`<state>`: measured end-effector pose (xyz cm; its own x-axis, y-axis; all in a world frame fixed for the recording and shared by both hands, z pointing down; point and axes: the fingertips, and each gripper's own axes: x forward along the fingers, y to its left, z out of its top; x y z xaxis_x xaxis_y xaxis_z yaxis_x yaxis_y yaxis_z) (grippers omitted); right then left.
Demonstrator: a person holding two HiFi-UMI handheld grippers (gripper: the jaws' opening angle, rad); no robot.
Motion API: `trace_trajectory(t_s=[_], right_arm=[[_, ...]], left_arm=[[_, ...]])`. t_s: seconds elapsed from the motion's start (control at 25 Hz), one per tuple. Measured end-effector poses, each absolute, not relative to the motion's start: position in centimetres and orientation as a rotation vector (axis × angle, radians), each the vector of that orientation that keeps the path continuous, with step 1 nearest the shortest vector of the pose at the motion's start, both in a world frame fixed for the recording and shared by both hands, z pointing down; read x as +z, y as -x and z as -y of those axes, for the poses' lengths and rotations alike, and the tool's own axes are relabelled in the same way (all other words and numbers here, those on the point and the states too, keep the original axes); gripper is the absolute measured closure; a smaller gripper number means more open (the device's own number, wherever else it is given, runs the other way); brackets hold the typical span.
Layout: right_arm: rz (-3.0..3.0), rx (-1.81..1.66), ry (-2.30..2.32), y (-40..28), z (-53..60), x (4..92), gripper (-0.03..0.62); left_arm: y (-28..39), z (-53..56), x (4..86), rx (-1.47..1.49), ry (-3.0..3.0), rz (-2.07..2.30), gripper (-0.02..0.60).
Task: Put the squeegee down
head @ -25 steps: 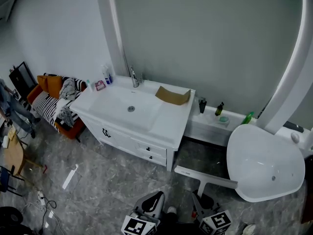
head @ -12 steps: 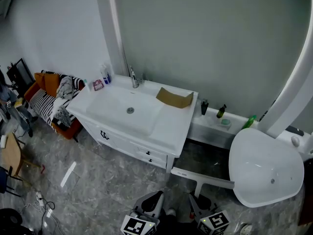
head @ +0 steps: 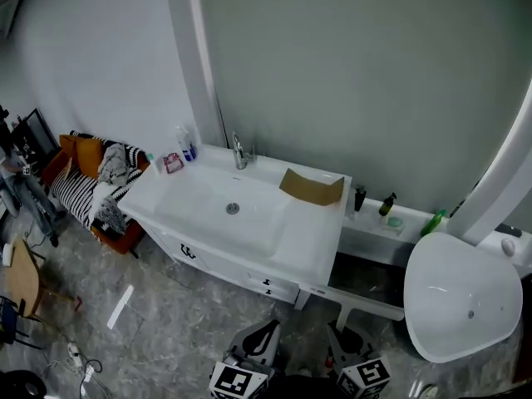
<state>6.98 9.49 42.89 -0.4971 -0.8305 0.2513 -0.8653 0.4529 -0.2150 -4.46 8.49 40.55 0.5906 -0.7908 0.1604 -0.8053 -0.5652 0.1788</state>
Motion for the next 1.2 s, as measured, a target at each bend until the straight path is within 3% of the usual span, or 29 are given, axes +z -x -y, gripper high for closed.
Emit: trace_trajectory(t_s=[0.32,0.6,1.2], right_arm=[[2.430,0.027,-1.639,-5.3,-5.1,42.6,0.546],[2.416,0.111,-1.665,-4.1,-4.2,43.0,0.546],[2.415,0.276,-1.592,-2.8,1.2,46.3,0.546]], left_arm=[[6.2,-3.1,39.3,0.112,-2.714,1.433,0.571],[7.4,-1.4,37.6,-0.012,-2.778,1.458,0.571],[7.6,3.3,40.6,0.062,-2.757,1.387,0.571]])
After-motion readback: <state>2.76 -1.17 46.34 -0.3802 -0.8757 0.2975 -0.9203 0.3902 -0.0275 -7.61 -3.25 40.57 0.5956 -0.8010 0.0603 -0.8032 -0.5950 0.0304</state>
